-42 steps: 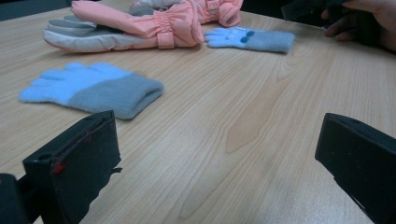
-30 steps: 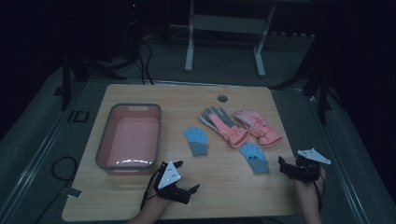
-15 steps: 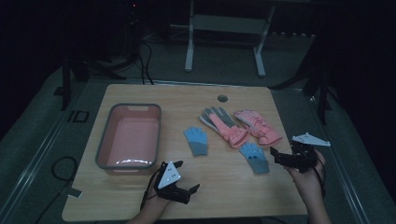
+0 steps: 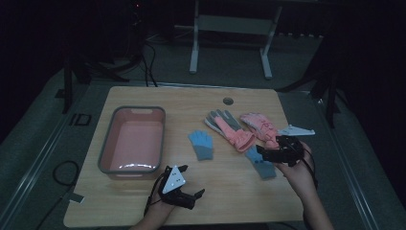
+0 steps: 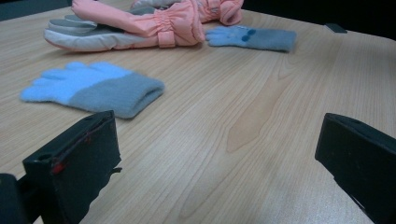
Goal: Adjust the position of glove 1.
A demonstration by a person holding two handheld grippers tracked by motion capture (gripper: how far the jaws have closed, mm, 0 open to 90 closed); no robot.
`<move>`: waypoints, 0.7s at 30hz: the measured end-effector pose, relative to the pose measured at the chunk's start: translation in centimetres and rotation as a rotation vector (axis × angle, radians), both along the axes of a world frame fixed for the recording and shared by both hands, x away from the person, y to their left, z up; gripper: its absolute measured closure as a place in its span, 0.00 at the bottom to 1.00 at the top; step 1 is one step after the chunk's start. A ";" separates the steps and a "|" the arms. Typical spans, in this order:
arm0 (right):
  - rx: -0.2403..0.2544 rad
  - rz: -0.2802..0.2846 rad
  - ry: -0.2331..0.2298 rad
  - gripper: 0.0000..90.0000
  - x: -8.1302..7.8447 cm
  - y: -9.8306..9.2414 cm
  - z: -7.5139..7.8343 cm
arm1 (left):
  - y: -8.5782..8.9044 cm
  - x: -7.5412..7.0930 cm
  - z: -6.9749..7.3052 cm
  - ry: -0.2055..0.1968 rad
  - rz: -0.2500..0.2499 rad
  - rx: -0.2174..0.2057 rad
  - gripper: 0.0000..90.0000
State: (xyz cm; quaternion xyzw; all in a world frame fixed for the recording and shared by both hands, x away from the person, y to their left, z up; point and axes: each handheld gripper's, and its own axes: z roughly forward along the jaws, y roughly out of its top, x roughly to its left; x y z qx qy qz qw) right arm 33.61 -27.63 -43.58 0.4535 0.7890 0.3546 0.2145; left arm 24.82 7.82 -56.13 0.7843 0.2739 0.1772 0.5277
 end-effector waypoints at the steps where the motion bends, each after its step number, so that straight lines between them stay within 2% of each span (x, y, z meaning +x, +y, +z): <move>1: -0.003 0.013 0.000 0.17 0.2 0.4 0.0 | 0.0 0.0 0.0 0.002 0.001 -0.001 0.00; 14: -0.038 0.127 0.021 0.21 3.2 5.8 -1.0 | 0.0 -0.1 0.0 -0.002 -0.002 0.003 0.00; 21: -0.048 0.184 0.060 0.22 4.6 8.5 -2.1 | -0.1 -0.1 0.0 -0.003 -0.008 0.003 0.00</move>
